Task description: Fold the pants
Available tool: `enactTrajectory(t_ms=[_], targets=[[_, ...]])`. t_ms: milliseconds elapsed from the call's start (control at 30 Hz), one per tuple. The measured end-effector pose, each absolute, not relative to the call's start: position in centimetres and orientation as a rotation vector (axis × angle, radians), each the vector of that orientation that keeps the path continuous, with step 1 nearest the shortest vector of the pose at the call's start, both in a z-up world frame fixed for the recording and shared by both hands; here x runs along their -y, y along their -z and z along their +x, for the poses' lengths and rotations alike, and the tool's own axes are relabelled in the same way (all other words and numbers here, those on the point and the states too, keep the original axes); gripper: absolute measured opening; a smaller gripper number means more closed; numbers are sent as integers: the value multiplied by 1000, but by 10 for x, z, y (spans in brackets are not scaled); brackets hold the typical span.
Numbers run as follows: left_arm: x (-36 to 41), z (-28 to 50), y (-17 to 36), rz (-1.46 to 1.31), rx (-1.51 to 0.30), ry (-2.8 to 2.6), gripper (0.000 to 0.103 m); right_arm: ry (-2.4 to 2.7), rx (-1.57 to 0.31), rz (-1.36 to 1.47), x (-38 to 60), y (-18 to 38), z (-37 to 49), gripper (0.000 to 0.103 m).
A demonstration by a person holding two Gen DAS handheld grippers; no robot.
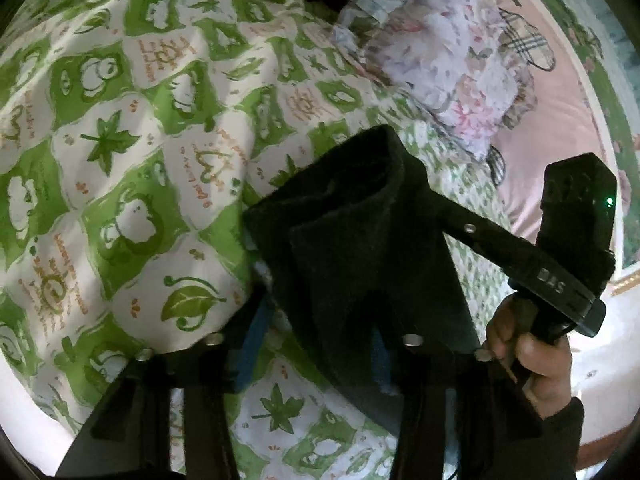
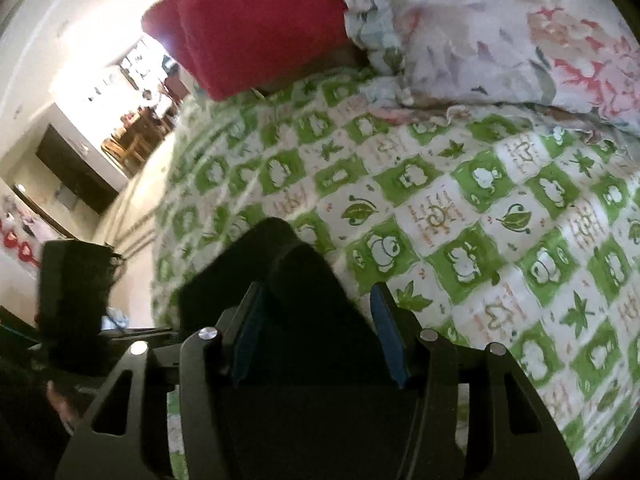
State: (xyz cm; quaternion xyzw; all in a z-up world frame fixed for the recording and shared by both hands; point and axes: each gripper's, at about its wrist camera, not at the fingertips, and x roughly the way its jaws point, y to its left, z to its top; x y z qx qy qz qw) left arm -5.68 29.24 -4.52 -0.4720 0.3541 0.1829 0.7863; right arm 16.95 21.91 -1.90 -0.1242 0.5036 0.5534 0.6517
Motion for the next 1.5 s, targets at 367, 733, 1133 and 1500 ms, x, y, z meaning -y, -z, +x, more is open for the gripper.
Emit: enactTrajectory(t_ms=[367, 733, 1133, 1500], targets=[[-287, -50, 24, -1008, -728, -347, 12, -1262, -1117, -178, -202, 1, 161, 22], [-226, -36, -55, -824, -655, -199, 11, -1247, -949, 42, -118, -64, 153, 21], [-132, -13, -98, -647, -665, -55, 11, -1162, -824, 233, -3, -93, 139, 11], [-36, 20, -104, -500, -722, 77, 11, -1058, -761, 351, 91, -91, 131, 8]])
